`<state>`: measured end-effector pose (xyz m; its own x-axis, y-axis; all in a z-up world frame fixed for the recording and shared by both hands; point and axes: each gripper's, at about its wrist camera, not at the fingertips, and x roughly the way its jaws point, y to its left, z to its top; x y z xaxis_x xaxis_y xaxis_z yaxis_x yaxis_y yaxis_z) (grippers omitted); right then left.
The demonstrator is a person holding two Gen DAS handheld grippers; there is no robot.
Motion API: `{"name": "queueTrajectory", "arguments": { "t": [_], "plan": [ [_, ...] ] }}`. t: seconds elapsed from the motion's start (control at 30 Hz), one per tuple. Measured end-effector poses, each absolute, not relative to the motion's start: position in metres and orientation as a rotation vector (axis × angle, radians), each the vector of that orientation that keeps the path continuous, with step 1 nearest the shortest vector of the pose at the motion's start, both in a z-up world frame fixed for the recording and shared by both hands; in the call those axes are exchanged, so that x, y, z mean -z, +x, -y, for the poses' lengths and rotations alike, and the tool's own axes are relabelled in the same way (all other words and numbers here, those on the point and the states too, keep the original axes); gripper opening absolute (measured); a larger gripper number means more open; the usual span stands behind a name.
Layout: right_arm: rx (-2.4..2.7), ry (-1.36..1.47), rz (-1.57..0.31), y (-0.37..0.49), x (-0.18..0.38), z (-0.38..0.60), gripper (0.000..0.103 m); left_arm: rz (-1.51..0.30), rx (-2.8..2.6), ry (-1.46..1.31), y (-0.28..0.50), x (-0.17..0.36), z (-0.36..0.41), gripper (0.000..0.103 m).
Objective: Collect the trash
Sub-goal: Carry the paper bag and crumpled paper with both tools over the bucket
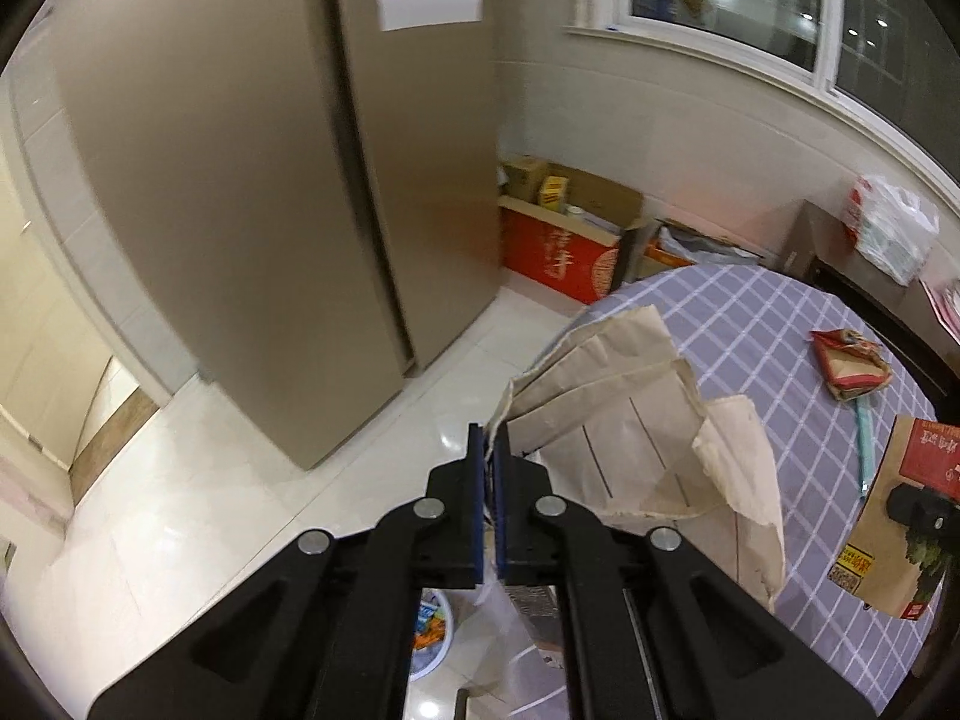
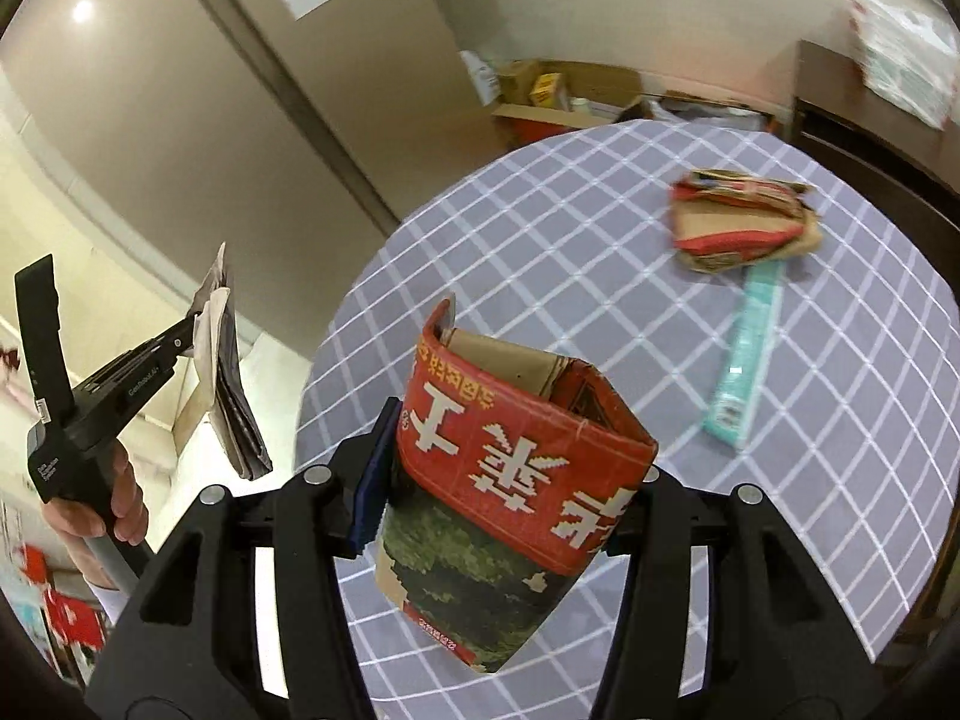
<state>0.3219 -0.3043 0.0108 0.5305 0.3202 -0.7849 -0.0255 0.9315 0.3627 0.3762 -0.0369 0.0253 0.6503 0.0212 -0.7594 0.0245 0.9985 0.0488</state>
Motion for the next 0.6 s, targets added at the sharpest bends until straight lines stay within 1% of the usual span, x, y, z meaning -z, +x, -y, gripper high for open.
{"name": "queueTrajectory", "arguments": {
  "t": [0.33,0.6],
  "plan": [
    [-0.346,0.224,-1.026,0.331,-0.009,0.221,0.051,-0.878,-0.145,-0.009,0.344,-0.019,-0.051,0.002],
    [-0.442,0.133,-1.069,0.335,0.004,0.150,0.051,-0.920,-0.245,-0.057,0.323,0.001,-0.111,0.002]
  ]
}}
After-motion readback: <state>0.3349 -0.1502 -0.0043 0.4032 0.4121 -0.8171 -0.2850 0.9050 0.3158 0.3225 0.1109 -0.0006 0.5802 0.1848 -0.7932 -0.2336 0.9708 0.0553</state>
